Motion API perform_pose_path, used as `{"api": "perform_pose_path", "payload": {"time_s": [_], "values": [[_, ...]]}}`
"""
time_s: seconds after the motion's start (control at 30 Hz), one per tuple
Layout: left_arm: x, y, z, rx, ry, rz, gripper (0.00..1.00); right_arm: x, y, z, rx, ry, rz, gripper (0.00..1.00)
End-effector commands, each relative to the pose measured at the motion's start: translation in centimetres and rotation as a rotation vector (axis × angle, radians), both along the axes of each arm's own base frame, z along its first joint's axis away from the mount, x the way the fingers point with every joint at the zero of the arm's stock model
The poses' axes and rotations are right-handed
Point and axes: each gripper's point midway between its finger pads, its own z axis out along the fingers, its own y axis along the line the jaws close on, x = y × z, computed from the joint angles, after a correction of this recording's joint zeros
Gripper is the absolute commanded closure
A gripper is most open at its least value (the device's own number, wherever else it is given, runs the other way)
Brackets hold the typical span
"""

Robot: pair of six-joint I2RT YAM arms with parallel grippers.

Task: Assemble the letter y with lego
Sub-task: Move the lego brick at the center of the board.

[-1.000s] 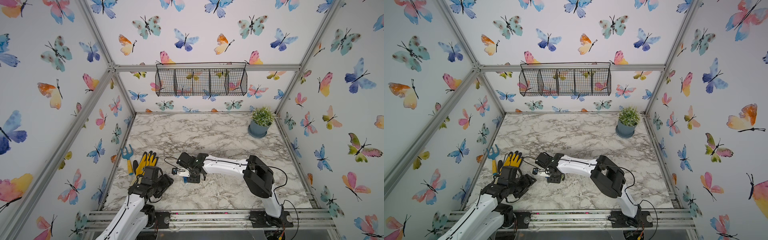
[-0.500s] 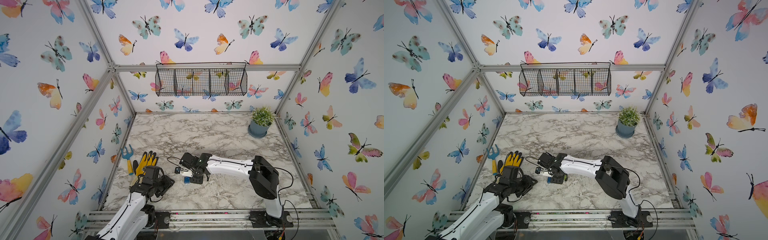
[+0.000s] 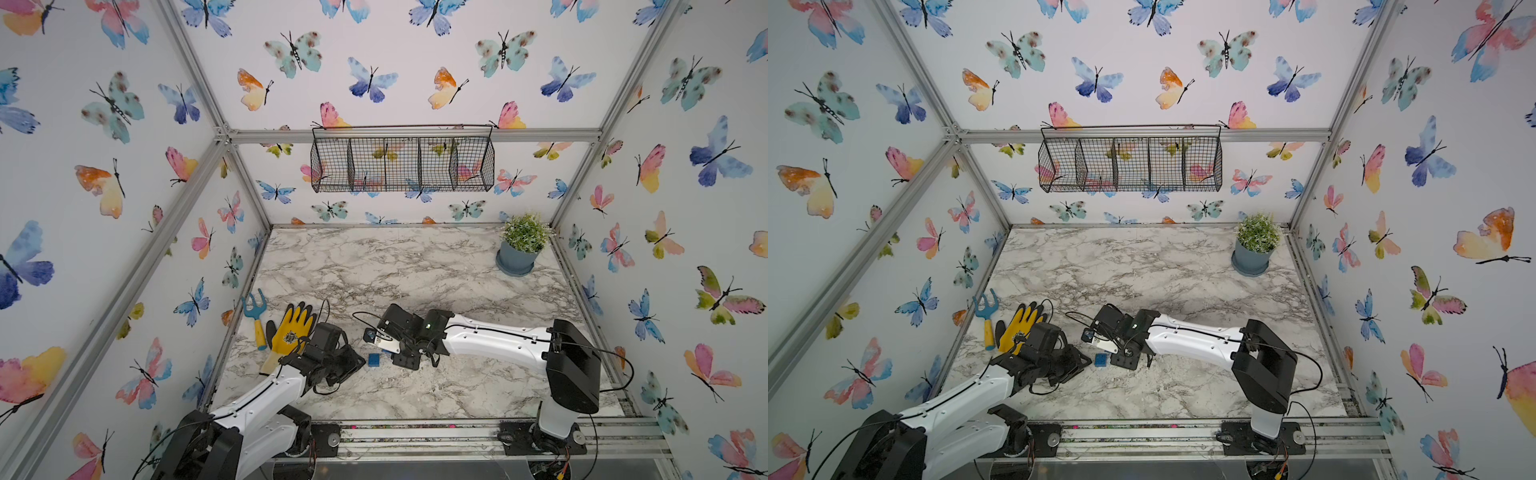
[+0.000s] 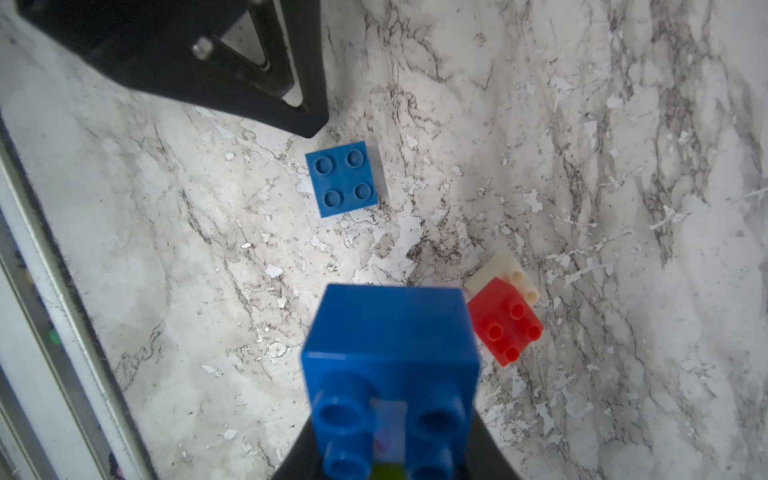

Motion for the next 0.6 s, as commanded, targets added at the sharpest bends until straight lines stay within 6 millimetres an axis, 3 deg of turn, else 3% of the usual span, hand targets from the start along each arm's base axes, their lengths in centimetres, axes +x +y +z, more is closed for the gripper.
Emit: {"api": "perform_pose_path", "payload": {"time_s": [0.0, 0.23, 0.57], "values": [[0.4, -1.2, -0.5, 0.032, 0.000, -0.013, 0.66, 0.6, -0.2, 0.6, 0.031, -0.020, -0.042, 0.72], [0.0, -3.2, -0.6, 0.061, 0.006, -0.072, 0.68, 0.2, -0.6, -0.7, 0.023, -0.006, -0.045, 0.72], [1.0, -1.7, -0.5, 0.155, -0.035, -0.039, 0.60, 2.0, -0.5, -1.1, 0.018, -0.011, -0.058, 0.72]]}}
